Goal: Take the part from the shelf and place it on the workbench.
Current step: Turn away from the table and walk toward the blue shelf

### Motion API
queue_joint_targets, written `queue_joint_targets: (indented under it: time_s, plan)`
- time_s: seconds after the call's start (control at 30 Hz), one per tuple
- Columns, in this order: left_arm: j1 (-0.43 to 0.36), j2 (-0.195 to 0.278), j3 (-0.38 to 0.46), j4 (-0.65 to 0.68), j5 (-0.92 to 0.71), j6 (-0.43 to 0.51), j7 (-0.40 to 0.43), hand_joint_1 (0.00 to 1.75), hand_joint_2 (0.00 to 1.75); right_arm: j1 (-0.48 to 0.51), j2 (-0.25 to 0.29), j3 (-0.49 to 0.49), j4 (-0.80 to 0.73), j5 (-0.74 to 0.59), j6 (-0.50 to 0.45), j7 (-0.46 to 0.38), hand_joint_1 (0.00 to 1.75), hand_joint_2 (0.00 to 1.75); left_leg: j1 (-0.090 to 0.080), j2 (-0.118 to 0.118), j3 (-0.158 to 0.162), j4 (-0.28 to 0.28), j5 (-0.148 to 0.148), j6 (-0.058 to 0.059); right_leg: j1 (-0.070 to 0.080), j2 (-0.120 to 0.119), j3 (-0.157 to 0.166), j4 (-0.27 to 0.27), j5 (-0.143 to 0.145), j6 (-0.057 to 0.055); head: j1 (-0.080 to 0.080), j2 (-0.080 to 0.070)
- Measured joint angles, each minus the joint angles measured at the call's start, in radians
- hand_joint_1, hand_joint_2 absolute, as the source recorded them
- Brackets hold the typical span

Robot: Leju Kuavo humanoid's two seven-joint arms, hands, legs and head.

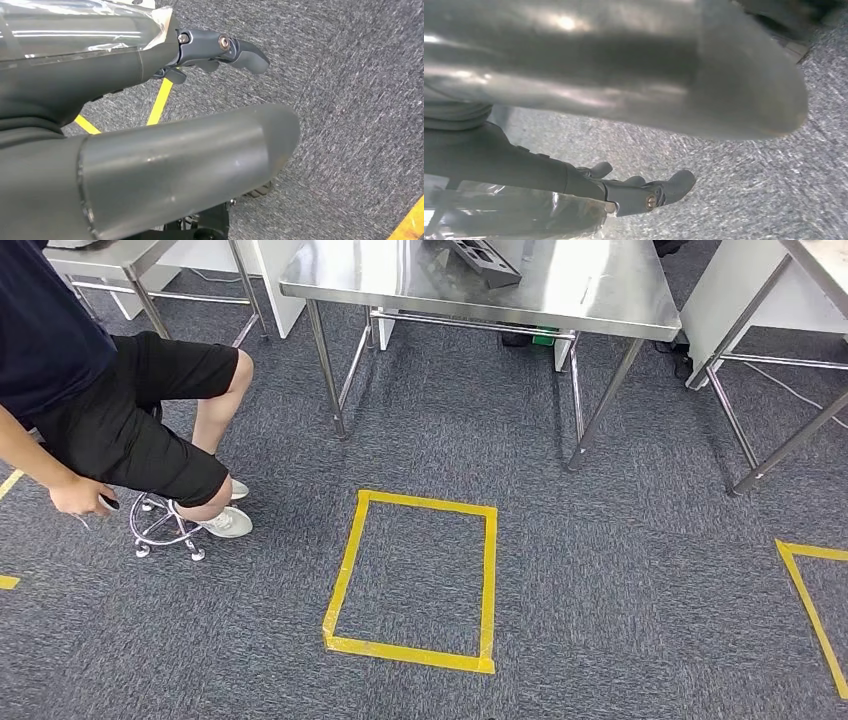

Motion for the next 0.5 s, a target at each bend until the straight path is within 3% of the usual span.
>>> queue_joint_targets:
  time_s: [0.07,0.13,0.17,0.23,0.27,0.3,0.33,0.37,0.43,0.5]
  plan:
    - [0.000,0.000,0.002,0.000,-0.002,0.000,-0.001,0.00,0.00,0.000,0.001,0.003,0.000,0.003,0.001,0.001,0.00,0.00,-0.001,0.001,-0.002,-0.004,0.018,-0.012,0.005,0.001,0.010,-0.033,-0.006,-0.019,-0.001,0.000]
    - [0.002,0.000,0.004,0.000,-0.003,0.000,-0.002,0.00,0.00,0.000,0.002,0.006,0.000,0.006,0.001,0.003,0.00,0.00,0.003,-0.002,-0.009,0.006,0.005,-0.024,-0.002,-0.001,-0.006,-0.031,0.009,-0.039,0.000,0.000]
    - [0.003,0.000,0.006,0.000,-0.005,0.001,-0.002,0.00,0.00,-0.001,0.002,0.008,0.000,0.009,0.001,0.003,0.00,0.00,0.005,-0.004,-0.019,0.034,-0.030,-0.029,-0.006,-0.003,-0.015,-0.032,0.019,-0.051,-0.001,0.000]
    - [0.004,-0.001,0.010,0.000,-0.007,0.002,-0.001,0.00,0.00,-0.001,0.002,0.010,0.000,0.014,0.001,0.003,0.00,0.00,0.007,-0.007,-0.051,0.146,-0.131,-0.037,-0.005,-0.005,-0.037,-0.031,0.037,-0.066,-0.002,0.000]
    - [0.004,-0.002,0.012,-0.001,-0.011,0.003,0.001,0.00,0.00,-0.001,0.003,0.011,0.000,0.016,0.001,0.003,0.00,0.44,0.008,-0.008,-0.067,0.214,-0.169,-0.040,-0.004,-0.006,-0.048,-0.031,0.046,-0.069,-0.002,0.000]
    - [0.005,-0.002,0.013,-0.001,-0.015,0.004,0.004,0.00,0.00,0.000,0.003,0.012,0.000,0.018,0.001,0.003,0.00,0.87,0.008,-0.009,-0.076,0.266,-0.180,-0.042,-0.003,-0.007,-0.058,-0.029,0.054,-0.069,-0.002,0.000]
    - [0.005,-0.002,0.015,-0.001,-0.020,0.005,0.009,0.00,0.00,0.000,0.003,0.014,0.000,0.020,0.001,0.005,0.00,1.31,0.008,-0.009,-0.070,0.289,-0.168,-0.043,-0.002,-0.010,-0.068,-0.027,0.062,-0.067,-0.002,0.000]
    - [0.005,-0.002,0.016,-0.001,-0.025,0.006,0.014,0.00,0.00,0.001,0.003,0.016,0.000,0.023,0.001,0.008,0.00,1.75,0.009,-0.007,-0.046,0.273,-0.143,-0.044,-0.002,-0.014,-0.077,-0.023,0.068,-0.065,-0.002,0.000]
    - [0.004,-0.002,0.020,-0.001,-0.033,0.010,0.022,0.00,0.00,0.001,0.004,0.021,0.000,0.030,0.001,0.016,0.00,1.75,0.010,0.012,0.045,0.151,-0.104,-0.044,-0.002,-0.024,-0.092,-0.011,0.074,-0.061,-0.002,0.000]
    - [0.001,-0.003,0.022,-0.002,-0.037,0.012,0.025,0.00,0.00,0.001,0.005,0.024,0.000,0.036,0.001,0.021,0.00,1.75,0.005,0.032,0.116,0.035,-0.107,-0.038,0.004,-0.036,-0.102,0.000,0.076,-0.055,-0.002,0.000]
